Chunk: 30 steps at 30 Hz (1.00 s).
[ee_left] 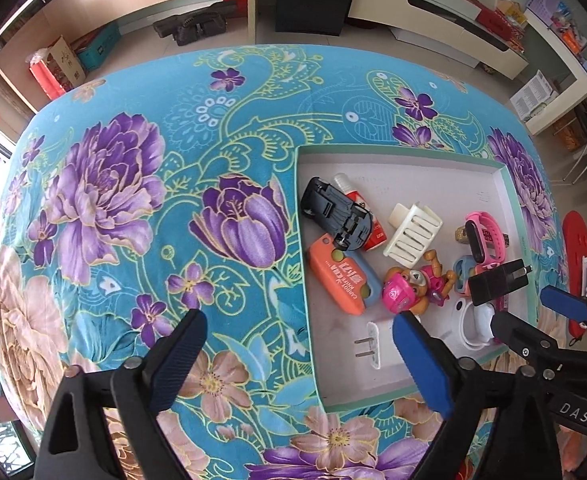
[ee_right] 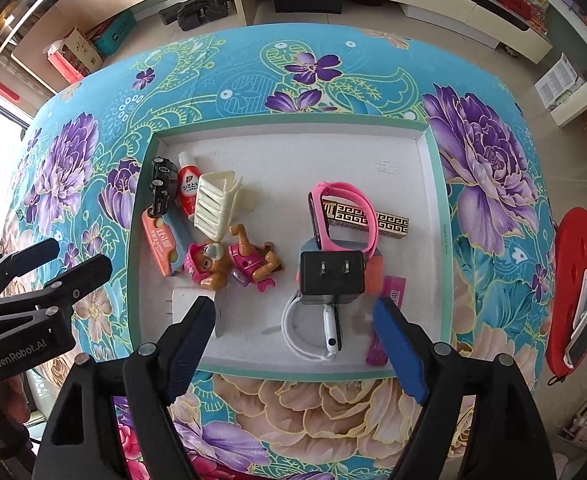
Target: Organize rigid objects
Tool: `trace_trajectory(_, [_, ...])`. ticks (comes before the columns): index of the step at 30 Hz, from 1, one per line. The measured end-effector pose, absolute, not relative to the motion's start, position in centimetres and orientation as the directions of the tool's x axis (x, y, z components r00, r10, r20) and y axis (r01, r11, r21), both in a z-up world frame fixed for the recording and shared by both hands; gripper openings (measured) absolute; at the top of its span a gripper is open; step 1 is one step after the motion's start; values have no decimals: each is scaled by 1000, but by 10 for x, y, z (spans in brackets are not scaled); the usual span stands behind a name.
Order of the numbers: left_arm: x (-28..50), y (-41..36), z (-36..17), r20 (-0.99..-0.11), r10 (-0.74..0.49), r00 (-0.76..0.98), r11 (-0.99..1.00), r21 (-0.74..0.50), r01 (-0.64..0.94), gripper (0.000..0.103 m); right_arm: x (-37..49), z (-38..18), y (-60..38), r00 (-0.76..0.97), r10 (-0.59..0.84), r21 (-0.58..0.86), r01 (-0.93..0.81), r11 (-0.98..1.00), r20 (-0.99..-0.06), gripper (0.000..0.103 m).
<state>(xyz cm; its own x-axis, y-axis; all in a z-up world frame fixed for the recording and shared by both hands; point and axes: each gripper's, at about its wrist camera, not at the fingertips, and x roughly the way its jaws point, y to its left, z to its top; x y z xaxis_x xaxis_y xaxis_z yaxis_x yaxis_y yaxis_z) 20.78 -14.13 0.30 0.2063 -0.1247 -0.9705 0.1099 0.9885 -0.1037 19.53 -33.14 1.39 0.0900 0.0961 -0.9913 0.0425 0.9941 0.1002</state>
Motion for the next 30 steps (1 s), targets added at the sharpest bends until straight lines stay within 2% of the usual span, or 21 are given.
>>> trace_trajectory(2, [203, -135, 4, -969, -117, 219, 990, -97, 99, 103, 190, 13, -328, 95, 97, 102, 47, 994, -991, 92])
trace_trajectory(3, [200, -132, 4, -968, -112, 223, 991, -93, 95, 103, 188, 13, -327, 99, 98, 103, 47, 994, -990, 94])
trace_trajectory(8, [184, -116, 4, -966, -84, 244, 995, -69, 69, 103, 175, 13, -316, 114, 112, 118, 50, 992, -987, 94])
trace_trajectory(24, [117, -74, -9, -947, -110, 301, 993, -115, 0, 103, 122, 16, -277, 225, 153, 174, 75, 982, -962, 94])
trace_trajectory(30, [94, -59, -18, -937, -105, 332, 993, -116, -15, 103, 101, 15, -265, 277, 117, 144, 80, 986, -954, 94])
